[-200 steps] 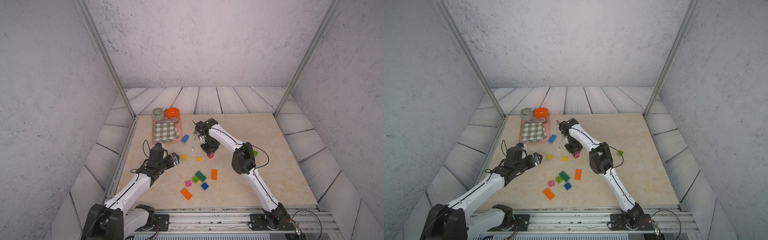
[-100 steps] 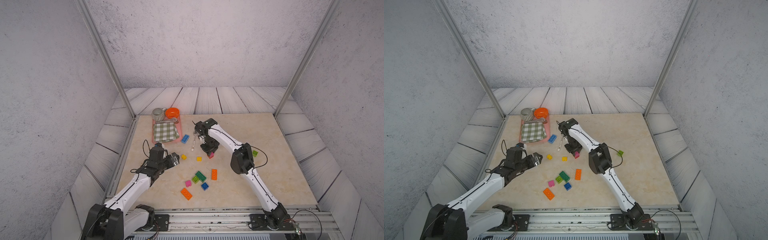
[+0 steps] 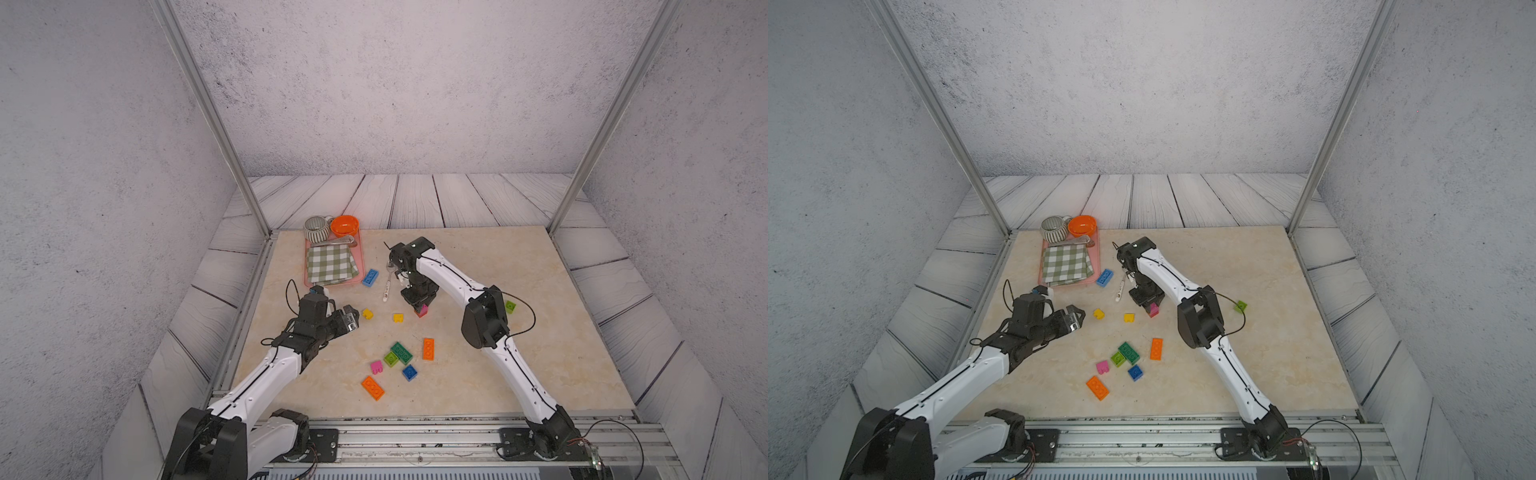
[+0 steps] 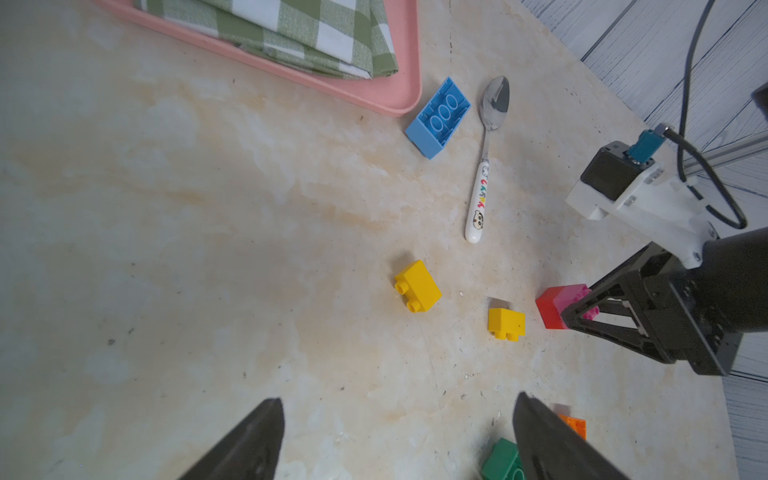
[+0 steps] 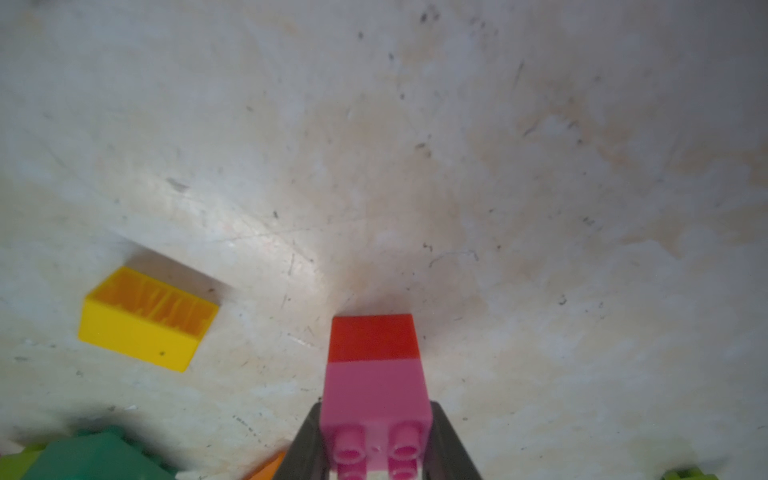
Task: Assemble the letter p with lego
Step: Assemble the lego brick with the lego brick.
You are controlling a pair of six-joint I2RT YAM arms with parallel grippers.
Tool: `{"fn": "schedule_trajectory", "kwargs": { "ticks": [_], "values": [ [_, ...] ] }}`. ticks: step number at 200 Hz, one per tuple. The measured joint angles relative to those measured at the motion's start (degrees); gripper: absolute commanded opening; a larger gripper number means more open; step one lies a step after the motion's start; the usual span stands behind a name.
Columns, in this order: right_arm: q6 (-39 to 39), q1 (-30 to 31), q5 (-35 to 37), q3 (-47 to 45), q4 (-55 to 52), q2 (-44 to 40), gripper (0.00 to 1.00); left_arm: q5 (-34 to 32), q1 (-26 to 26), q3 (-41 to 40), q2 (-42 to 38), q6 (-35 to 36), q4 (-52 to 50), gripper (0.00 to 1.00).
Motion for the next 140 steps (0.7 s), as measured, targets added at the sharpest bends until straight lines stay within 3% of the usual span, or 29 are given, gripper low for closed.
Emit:
{"fn": "schedule_trajectory", "kwargs": {
  "ticks": [79,103,140],
  "values": [
    [-7.4,3.2,1.1,-14.3,4.0,-7.6,0.29,0.3,0.0,0.0,0.0,0.0,0.0,0.9],
    [-8.8,5.0,1.5,-16.2,3.7,-8.4,0.36,0.3,0.0,0.0,0.0,0.2,0.0,0.91],
    [-9.7,6.8,1.1,-19.3,4.9,-8.6,0.57,0.4,0.0,0.0,-0.3,0.2,0.0,0.91]
  ]
}}
